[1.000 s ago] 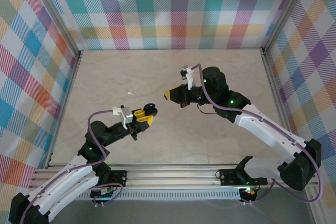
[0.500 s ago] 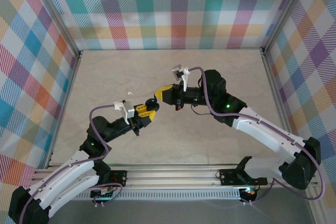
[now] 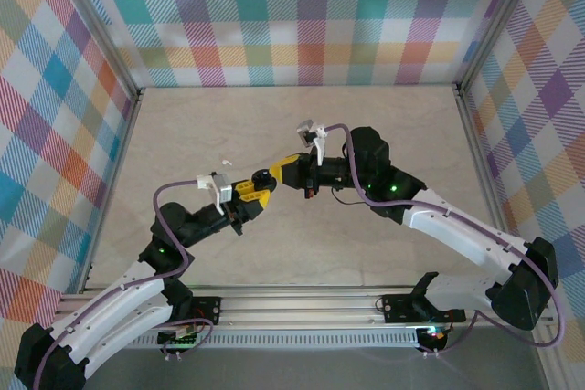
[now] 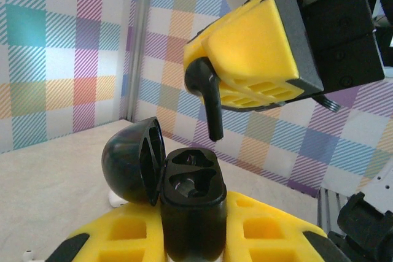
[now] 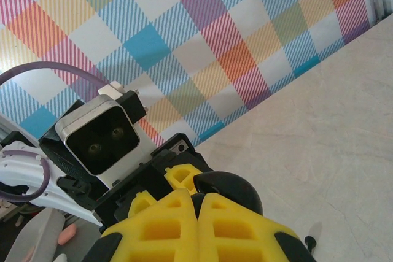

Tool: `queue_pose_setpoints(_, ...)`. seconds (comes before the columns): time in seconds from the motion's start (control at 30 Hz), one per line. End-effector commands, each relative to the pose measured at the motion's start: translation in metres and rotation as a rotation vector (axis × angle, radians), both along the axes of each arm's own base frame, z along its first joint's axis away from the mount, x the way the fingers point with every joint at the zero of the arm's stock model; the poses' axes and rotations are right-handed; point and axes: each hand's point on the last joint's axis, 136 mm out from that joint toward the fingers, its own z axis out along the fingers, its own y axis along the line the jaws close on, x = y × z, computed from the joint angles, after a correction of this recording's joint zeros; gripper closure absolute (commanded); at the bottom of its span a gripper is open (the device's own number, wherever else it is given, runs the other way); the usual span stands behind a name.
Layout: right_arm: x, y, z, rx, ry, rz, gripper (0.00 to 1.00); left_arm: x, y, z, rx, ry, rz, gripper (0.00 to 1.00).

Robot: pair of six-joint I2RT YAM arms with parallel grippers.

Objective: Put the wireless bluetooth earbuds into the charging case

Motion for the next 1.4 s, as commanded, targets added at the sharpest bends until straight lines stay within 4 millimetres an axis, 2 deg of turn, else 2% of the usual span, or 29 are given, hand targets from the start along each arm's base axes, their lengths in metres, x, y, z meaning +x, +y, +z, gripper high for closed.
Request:
queue_pose_setpoints(0.0,-0.005,0.004,-0.004,0.002,-0.023,0.039,1.0,-0.006,0.001,0.027,-0.063,-0.049,-0.011,1.0)
queue_pose_setpoints(0.63,-0.005,0.011,-0.01,0.021,0.019,0.061,1.0,-0.006,0.001,0.03,-0.071,-0.048,-0.012,1.0)
queue_pose_setpoints(1.17,-0.016,0.007,-0.011,0.05,0.054,0.092,1.0,-0.005,0.005,0.039,-0.097,-0.055,0.008,1.0)
queue_pose_setpoints(1.37,-0.019,0.012,-0.02,0.025,0.093,0.13,1.0,-0.007,0.005,0.044,-0.099,-0.064,-0.003,1.0)
